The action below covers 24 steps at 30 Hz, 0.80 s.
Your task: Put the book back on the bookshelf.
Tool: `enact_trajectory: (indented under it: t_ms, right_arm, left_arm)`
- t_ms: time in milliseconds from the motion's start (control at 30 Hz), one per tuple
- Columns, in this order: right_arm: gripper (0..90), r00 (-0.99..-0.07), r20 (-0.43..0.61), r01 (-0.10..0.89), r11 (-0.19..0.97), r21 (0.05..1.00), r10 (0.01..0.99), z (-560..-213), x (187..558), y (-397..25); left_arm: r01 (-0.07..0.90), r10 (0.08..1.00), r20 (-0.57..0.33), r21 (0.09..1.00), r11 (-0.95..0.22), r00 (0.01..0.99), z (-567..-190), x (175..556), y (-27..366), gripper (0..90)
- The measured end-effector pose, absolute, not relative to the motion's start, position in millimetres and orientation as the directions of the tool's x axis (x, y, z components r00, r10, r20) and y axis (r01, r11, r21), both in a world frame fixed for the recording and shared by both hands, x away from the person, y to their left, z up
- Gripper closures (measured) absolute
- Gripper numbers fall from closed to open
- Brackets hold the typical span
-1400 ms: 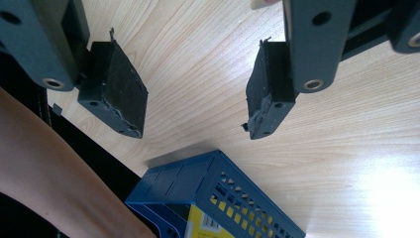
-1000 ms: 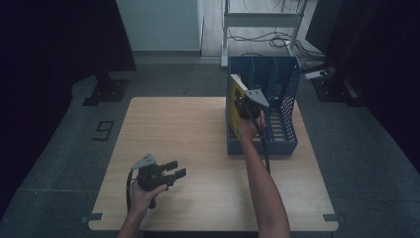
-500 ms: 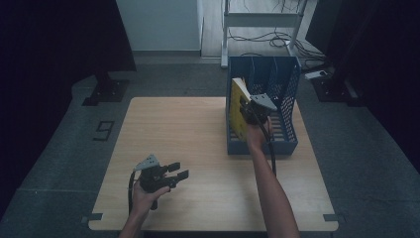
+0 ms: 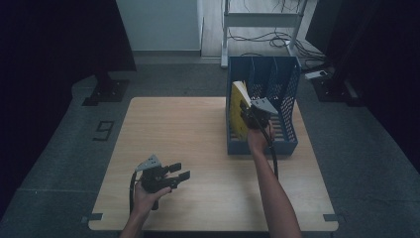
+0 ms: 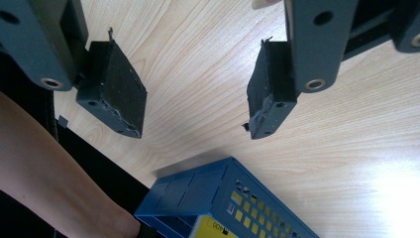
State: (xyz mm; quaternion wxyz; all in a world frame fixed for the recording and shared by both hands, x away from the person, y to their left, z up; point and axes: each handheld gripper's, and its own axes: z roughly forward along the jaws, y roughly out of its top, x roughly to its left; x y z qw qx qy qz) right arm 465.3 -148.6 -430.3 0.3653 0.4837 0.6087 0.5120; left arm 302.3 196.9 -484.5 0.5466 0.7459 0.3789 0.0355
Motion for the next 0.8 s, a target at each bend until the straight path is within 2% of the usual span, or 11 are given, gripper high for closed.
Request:
enact_trajectory:
  t_ms: [133,300,600,800]
  right_arm:
    - [69.6,-0.260,0.047,0.218,0.011,0.976,0.964,-430,466,-148]
    - [67.8,-0.263,-0.038,0.206,0.094,0.974,0.964,-425,466,-144]
    - [65.3,-0.307,-0.007,0.281,0.098,0.955,0.952,-420,477,-141]
    - [65.7,-0.307,0.030,0.280,0.061,0.958,0.951,-416,480,-146]
  left_arm:
    - [0.525,0.604,-0.362,0.843,-0.113,0.711,-484,302,197,39.8]
    - [0.526,0.605,-0.363,0.843,-0.110,0.709,-484,303,198,39.8]
    - [0.531,0.606,-0.370,0.841,-0.105,0.705,-485,304,200,39.8]
    - [0.542,0.602,-0.387,0.836,-0.091,0.699,-486,305,202,39.8]
